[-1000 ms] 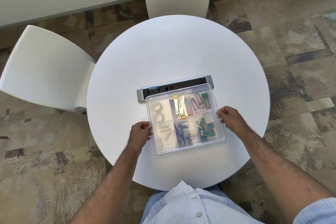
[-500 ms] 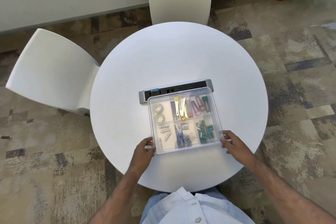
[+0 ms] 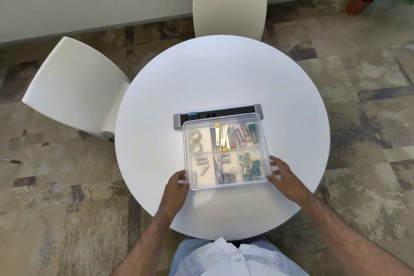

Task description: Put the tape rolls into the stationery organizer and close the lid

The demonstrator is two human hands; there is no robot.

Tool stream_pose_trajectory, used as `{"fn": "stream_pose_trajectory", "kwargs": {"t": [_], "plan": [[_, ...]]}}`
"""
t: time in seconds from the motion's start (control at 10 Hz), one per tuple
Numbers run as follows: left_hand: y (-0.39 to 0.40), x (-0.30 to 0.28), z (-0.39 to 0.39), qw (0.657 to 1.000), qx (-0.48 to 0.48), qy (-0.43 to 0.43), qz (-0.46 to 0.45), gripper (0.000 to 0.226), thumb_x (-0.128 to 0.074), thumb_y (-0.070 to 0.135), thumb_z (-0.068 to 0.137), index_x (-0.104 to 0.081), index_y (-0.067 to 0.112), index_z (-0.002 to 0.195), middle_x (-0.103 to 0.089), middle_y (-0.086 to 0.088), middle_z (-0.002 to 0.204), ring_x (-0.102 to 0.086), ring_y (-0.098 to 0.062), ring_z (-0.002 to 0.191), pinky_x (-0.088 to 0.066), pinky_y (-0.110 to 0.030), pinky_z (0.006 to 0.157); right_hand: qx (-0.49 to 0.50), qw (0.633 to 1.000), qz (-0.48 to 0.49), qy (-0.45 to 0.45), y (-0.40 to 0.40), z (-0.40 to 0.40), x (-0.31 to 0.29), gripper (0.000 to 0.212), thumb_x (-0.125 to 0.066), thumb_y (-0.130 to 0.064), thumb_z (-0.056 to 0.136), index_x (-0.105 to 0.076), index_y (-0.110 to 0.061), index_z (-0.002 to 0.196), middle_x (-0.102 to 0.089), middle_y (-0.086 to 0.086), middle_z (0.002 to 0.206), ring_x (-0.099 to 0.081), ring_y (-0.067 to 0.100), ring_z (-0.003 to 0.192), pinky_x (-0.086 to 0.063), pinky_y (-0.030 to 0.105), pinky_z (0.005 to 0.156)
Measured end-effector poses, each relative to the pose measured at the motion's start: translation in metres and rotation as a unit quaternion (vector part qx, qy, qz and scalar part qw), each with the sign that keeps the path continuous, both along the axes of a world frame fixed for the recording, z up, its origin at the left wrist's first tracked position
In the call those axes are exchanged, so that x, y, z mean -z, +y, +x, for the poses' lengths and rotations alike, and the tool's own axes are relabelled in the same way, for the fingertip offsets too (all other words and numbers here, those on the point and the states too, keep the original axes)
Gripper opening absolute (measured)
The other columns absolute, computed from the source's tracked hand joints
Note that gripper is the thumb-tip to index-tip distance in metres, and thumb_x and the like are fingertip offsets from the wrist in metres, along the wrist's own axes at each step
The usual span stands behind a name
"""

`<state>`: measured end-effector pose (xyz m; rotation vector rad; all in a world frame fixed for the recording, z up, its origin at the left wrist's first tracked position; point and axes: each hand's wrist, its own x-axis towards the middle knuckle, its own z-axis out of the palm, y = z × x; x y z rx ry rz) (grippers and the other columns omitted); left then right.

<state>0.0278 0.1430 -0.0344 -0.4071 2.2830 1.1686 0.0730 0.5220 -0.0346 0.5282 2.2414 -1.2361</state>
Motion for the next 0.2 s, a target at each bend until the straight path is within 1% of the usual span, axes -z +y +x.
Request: {"fn": "stream_pose_trajectory", "kwargs": {"t": [0.1,0.2], "plan": [[0.002,-0.003,-0.001,0.999,0.028,0.011,-0.017,0.044,-0.058,0.012,0.098,-0.049,0.017,0.141,-0.057,-0.003,0.137,-0.063,-0.017,0.109,-0.051,-0.023,0.088,-0.045,0.992,0.099,0.063,-0.004,-0.006,-0.001,0.073,-0.059,-0.021,0.100,-0.019,-0.025,0.161,-0.028,0.002,0.160,-0.036,0.021,0.142,-0.034,0.043,0.117],[-0.002,-0.007,-0.006,0.996,0.054,0.044,-0.053,0.047,-0.056,0.022,0.101,-0.043,0.017,0.146,-0.050,-0.002,0.147,-0.059,-0.019,0.121,-0.051,-0.035,0.101,-0.121,0.952,0.241,0.145,-0.018,-0.020,-0.005,0.076,-0.059,-0.029,0.099,-0.016,-0.022,0.162,-0.013,0.002,0.169,-0.020,0.025,0.153,-0.028,0.048,0.119]]}}
